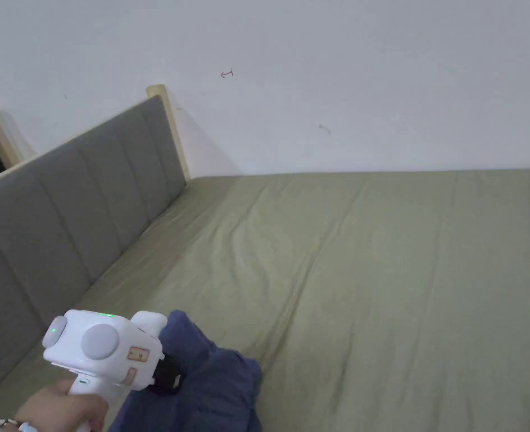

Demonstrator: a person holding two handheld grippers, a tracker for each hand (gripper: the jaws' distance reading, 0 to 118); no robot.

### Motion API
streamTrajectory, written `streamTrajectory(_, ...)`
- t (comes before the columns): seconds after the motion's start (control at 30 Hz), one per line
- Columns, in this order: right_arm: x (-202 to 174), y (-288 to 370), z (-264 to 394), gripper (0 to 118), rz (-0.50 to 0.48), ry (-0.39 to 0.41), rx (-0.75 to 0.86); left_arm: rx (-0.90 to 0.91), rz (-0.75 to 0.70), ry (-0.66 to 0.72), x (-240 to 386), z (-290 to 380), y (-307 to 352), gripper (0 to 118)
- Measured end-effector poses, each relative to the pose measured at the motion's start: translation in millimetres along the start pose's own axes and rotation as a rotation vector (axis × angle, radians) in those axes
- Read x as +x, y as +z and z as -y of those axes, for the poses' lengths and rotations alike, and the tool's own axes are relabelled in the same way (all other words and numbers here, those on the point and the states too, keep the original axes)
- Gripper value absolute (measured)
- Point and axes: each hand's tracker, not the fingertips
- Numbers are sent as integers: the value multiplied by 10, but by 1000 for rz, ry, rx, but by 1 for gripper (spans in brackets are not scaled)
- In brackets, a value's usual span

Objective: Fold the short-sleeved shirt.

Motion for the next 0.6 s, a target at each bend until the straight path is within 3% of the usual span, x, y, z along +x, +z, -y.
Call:
streamTrajectory(0.07,7,-23,24,1,4,-9,-8,-46,-104,-48,-65,9,-194,17)
streamTrajectory(0.13,7,-24,40,1,2,-25,-13,-74,-152,-77,-112,30,-292,33)
streamTrajectory(0.17,0,-24,49,1,-1,-29,-15,-86,-169,-79,-136,50,-317,47)
streamTrajectory(0.23,-4,-19,53,1,-1,-26,-16,-77,-231,-79,-231,83,-365,95)
streamTrajectory(0.27,-13,-18,49,1,2,-20,-17,-75,-245,-71,-277,94,-344,108)
streamTrajectory(0.47,-89,-17,12,1,12,18,0,41,-255,-4,-391,140,116,108)
streamTrajectory(0.57,-157,14,-8,1,13,32,33,132,-209,-1,-144,154,379,108)
streamTrajectory(0.6,-192,33,-14,1,10,39,47,154,-145,2,34,156,513,101)
